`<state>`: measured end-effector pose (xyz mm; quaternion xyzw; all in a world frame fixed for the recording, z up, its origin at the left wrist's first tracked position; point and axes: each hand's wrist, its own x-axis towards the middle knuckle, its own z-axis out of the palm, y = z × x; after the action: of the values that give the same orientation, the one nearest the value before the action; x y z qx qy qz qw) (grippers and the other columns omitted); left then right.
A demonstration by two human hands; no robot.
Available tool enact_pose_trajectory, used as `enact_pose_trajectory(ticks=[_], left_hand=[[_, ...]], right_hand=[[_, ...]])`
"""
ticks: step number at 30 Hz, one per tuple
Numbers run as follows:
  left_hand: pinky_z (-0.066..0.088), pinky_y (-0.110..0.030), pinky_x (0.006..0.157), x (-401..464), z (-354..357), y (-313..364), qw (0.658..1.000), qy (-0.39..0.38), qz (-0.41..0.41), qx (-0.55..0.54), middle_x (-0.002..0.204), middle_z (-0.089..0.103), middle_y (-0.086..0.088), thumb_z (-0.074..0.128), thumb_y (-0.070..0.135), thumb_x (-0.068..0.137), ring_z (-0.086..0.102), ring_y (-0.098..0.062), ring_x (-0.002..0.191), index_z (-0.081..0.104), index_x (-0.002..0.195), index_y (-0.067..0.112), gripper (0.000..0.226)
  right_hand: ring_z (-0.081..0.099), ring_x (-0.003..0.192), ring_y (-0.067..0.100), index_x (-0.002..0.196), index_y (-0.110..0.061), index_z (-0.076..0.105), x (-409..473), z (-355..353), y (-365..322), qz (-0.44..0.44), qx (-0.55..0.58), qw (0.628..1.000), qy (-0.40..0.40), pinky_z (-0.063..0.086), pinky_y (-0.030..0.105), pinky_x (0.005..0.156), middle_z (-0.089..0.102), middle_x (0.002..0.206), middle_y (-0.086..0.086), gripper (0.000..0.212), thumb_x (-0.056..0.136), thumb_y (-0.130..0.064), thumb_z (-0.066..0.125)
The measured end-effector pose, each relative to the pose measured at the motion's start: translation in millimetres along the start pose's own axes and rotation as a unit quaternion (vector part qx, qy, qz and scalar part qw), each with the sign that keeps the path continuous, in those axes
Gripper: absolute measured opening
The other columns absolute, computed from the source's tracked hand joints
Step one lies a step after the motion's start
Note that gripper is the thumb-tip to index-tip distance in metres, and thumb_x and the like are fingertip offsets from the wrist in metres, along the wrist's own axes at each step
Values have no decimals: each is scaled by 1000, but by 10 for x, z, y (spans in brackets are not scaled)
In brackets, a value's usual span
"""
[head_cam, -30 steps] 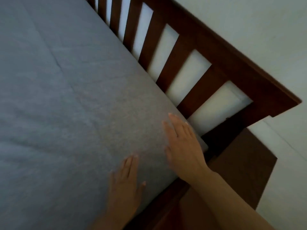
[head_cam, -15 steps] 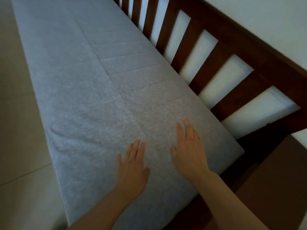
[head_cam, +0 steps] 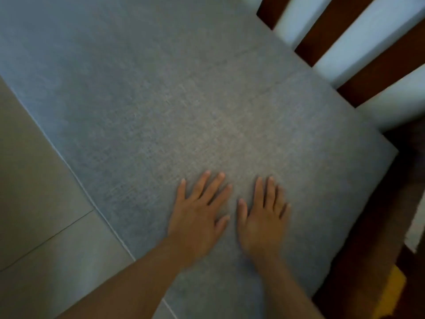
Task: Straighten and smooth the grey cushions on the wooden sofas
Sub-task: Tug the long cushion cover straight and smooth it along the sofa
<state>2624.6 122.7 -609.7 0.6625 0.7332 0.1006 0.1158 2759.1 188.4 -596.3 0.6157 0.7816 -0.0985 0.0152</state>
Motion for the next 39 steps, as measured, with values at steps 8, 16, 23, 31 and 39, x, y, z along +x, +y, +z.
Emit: enact_pose_trajectory(ticks=[8, 16, 23, 31, 39], left_hand=[[38, -63, 95, -543, -236, -248, 998, -4, 63, 9, 152, 35, -3, 62, 42, 80, 30, -23, 138, 42, 138, 22, 65], [46, -56, 88, -1545, -408, -479, 992, -91, 64, 65, 156, 24, -5, 90, 40, 45, 22, -26, 140, 33, 146, 23, 118], [44, -53, 93, -1481, -274, -489, 992, -16, 99, 74, 137, 44, -11, 87, 14, 49, 42, -33, 124, 43, 130, 20, 92], [44, -37, 78, -1075, -234, -1121, 956, 117, 257, 83, 112, 53, -9, 57, 6, 75, 50, -27, 97, 46, 109, 12, 36], [49, -32, 46, -890, -259, -1250, 936, 73, 343, 34, 82, 60, -8, 39, 3, 77, 53, -22, 74, 56, 86, 9, 20]], right_hand=[[33, 135, 36, 139, -4, 43, -1002, -86, -259, -13, 80, 997, -2, 25, 43, 110, 34, 149, 20, 67, 79, -30, 59], [20, 141, 34, 145, -7, 27, -2433, 282, -497, -51, -16, 994, -96, 12, 50, 110, 28, 153, 14, 129, 37, -40, 89], [35, 126, 42, 134, 3, 39, -2271, 407, -700, -38, -25, 999, 2, 25, 58, 104, 41, 133, 26, 97, 51, -18, 85], [49, 94, 31, 114, -4, 48, -1850, 590, -846, -119, -69, 970, 200, 35, 40, 82, 57, 110, 15, 29, 86, -7, 45], [48, 65, 23, 75, -10, 52, -1696, 509, -900, -181, -81, 958, 206, 39, 33, 65, 49, 69, 6, 28, 65, 2, 75]])
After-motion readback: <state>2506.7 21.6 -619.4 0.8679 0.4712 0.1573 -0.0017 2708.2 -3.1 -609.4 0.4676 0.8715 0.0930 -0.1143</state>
